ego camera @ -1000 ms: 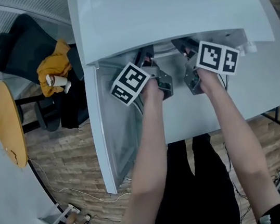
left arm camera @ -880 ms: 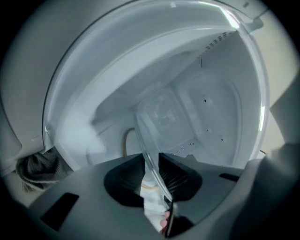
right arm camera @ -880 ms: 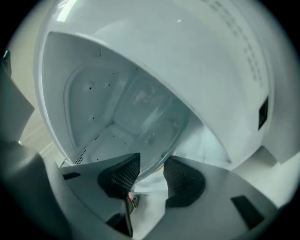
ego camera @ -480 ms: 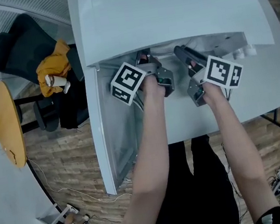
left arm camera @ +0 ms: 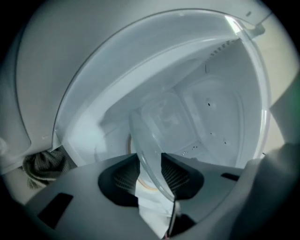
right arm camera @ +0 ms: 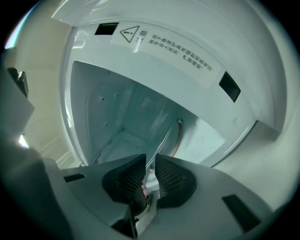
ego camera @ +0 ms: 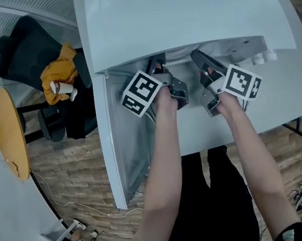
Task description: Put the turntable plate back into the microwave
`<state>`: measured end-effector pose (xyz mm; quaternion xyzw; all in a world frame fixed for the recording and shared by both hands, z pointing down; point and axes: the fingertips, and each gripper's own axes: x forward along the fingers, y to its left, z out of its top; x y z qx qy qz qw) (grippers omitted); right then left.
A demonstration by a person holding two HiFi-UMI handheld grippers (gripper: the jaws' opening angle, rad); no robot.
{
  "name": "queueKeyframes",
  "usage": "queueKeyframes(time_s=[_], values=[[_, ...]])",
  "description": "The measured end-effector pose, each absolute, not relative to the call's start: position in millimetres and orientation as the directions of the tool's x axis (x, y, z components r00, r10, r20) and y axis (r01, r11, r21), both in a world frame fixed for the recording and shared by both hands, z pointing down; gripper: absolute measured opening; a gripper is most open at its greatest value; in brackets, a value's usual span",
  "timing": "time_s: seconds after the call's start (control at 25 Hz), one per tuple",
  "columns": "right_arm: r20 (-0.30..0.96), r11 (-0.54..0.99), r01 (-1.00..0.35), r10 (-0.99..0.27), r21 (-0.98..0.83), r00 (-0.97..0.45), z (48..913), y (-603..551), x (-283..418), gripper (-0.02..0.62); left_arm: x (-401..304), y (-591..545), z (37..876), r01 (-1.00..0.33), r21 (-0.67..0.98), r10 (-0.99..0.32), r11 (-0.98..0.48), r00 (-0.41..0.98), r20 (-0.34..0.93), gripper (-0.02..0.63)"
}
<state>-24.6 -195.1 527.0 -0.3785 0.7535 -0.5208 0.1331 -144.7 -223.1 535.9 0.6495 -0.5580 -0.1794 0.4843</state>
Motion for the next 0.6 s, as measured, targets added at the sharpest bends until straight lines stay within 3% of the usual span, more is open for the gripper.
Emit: queueKeyframes(time_s=[0.44, 0.6], values=[[0.230, 0.119, -0.476, -0.757, -0.872, -0.611, 529, -215, -12, 0.054, -126, -197, 541, -0.626, 0.777, -0.850, 0.066, 0.372, 0.372, 0.147], [0.282, 0.082, -0.518, -0.761, -0.851, -0.584, 537, -215, -9, 0.055, -128, -190, 548, -0.616, 0.783, -0.845, 0.089, 0.369, 0.387, 0.106]])
